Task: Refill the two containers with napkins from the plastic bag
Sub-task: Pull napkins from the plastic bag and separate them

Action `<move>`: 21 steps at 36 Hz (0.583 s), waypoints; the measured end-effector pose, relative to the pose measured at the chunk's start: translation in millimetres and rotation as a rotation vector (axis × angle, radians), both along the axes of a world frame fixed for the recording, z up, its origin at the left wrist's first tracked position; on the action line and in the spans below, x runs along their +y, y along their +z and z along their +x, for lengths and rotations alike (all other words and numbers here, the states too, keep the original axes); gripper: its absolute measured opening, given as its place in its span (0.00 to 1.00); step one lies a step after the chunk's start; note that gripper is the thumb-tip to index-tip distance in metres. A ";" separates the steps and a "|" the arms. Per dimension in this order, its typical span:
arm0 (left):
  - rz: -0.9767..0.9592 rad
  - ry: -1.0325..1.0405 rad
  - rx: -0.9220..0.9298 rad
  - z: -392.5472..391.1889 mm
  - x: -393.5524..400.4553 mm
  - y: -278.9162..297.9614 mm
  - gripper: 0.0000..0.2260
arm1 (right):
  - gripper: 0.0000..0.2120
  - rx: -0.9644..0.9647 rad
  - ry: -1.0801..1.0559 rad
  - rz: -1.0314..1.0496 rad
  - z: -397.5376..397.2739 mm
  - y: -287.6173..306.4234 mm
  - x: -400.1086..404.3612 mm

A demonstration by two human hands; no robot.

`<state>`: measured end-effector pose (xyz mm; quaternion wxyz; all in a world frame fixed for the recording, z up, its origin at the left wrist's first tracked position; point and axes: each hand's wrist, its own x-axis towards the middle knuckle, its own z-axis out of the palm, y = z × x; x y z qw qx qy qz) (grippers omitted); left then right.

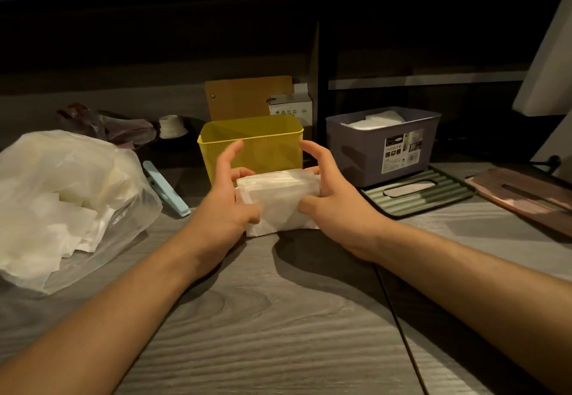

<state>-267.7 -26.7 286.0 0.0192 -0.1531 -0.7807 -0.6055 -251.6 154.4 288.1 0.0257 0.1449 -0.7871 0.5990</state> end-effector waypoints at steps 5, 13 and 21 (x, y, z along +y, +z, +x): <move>-0.024 -0.006 0.003 1.2 0.0 0.8 0.50 | 0.44 0.017 0.038 0.010 2.3 -1.4 -3.8; -0.009 -0.012 -0.025 3.3 4.3 1.8 0.47 | 0.42 0.045 0.044 0.076 2.6 -2.0 -3.3; 0.122 0.048 -0.002 -4.1 -8.9 5.2 0.30 | 0.37 -0.043 -0.062 -0.003 -9.5 0.9 15.3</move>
